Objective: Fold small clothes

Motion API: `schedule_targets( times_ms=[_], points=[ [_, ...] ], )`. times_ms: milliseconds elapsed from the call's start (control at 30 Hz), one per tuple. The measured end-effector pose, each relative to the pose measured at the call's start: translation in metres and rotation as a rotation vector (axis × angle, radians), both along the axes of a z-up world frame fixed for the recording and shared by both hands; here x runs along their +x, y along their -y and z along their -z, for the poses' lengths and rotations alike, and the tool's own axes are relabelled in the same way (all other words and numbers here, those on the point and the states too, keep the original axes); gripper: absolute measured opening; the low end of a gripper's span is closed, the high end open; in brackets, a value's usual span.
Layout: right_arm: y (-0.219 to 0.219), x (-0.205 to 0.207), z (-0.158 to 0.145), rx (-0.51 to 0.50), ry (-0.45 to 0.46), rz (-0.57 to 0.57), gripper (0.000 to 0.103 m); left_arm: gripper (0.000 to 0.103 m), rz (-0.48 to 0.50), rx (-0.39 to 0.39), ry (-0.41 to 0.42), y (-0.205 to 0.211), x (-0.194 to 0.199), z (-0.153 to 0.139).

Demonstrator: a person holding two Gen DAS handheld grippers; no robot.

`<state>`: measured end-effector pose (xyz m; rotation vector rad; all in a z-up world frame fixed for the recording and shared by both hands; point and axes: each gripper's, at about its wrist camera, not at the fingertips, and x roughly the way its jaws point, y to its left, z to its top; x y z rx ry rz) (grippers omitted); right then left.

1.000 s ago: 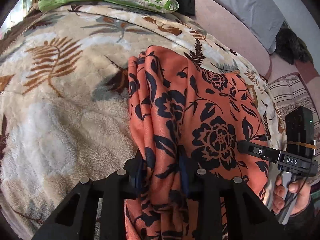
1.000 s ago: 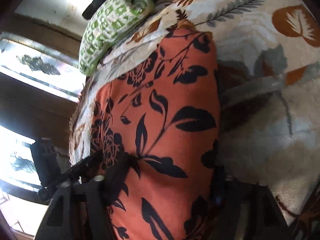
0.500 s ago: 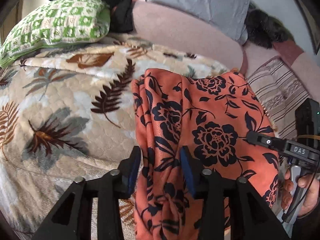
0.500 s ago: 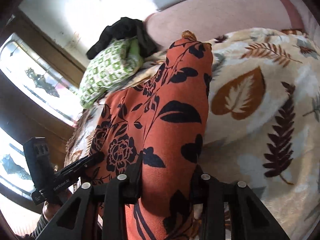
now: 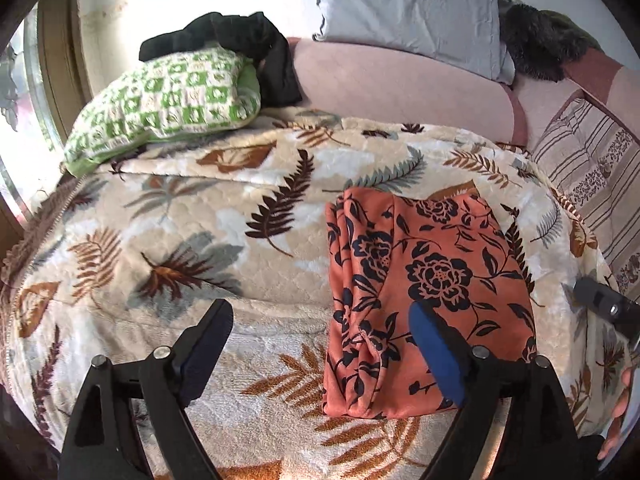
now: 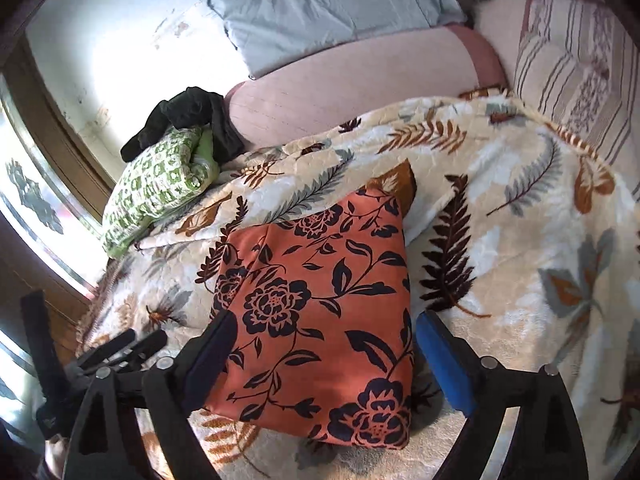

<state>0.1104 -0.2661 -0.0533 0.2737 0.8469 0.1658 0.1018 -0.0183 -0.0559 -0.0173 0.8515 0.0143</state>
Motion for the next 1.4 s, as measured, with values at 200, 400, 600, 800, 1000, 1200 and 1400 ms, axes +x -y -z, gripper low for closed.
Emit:
schedule_targets(
  times_ms=[200, 400, 600, 800, 1000, 1200, 1400],
  points=[
    [-0.020, -0.037, -0.005, -0.151, -0.071, -0.032, 0.102, 0.095, 0.043, 0.044, 0.029, 0.015, -0.035, -0.033],
    [-0.024, -0.062, -0.022, -0.188, -0.079, 0.004, 0.103, 0.095, 0.060, 0.002, 0.058, 0.022, -0.058, -0.052],
    [-0.028, -0.072, -0.030, -0.245, -0.094, 0.002, 0.103, 0.095, 0.068, -0.025, 0.091, 0.026, -0.073, -0.067],
    [-0.028, -0.079, -0.039, -0.249, -0.077, 0.010, 0.103, 0.095, 0.033, 0.048, 0.086, 0.030, -0.076, -0.072],
    [-0.029, -0.081, -0.043, -0.252, -0.066, 0.010, 0.103, 0.095, 0.023, 0.088, 0.087, 0.031, -0.078, -0.072],
    [-0.032, -0.080, -0.046, -0.263, -0.057, 0.003, 0.103, 0.095, 0.023, 0.047, 0.078, 0.027, -0.074, -0.071],
    [-0.033, -0.075, -0.043, -0.266, -0.060, -0.002, 0.103, 0.095, 0.005, 0.038, 0.081, 0.024, -0.068, -0.071]
  ],
)
